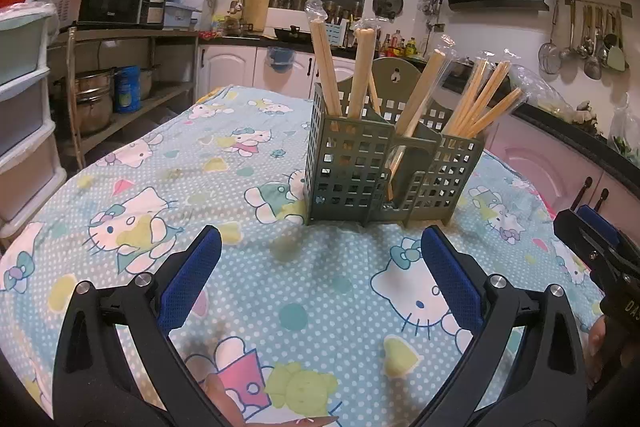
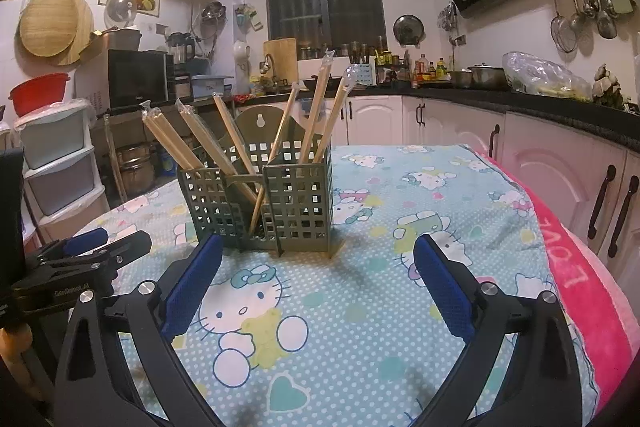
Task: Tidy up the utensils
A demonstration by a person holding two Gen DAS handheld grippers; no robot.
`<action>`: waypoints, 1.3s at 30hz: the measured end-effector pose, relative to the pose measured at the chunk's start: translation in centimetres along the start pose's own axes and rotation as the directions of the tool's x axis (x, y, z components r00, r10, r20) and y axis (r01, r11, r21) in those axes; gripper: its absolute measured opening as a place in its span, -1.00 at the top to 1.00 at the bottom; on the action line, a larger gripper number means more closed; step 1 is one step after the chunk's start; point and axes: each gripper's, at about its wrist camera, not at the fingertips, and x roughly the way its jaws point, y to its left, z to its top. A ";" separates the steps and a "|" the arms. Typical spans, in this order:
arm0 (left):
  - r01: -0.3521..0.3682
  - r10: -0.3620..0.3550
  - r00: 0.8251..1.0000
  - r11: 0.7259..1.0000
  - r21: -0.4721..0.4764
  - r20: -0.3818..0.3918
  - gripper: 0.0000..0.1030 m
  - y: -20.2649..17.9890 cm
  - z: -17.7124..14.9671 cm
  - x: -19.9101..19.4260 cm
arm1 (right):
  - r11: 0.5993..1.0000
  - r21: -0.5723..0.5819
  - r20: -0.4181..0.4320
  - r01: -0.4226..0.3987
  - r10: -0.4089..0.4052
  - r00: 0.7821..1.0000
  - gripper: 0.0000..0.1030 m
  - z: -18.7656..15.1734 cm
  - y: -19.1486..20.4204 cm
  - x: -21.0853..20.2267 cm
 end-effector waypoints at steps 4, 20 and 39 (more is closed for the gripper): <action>0.000 0.000 1.000 1.000 0.004 0.003 -0.78 0.0 0.0 0.0 | 1.000 0.005 -0.003 0.000 0.000 1.000 -0.82 -0.1 -0.1 0.1; -0.004 0.004 1.000 1.000 0.003 0.004 -0.78 0.0 0.0 -0.1 | 1.000 0.007 -0.014 -0.002 0.002 1.000 -0.83 -0.4 0.0 0.1; -0.005 0.005 1.000 1.000 0.002 0.004 -0.78 0.2 0.1 -0.2 | 1.000 0.008 -0.014 -0.002 0.002 1.000 -0.83 -0.4 0.0 0.1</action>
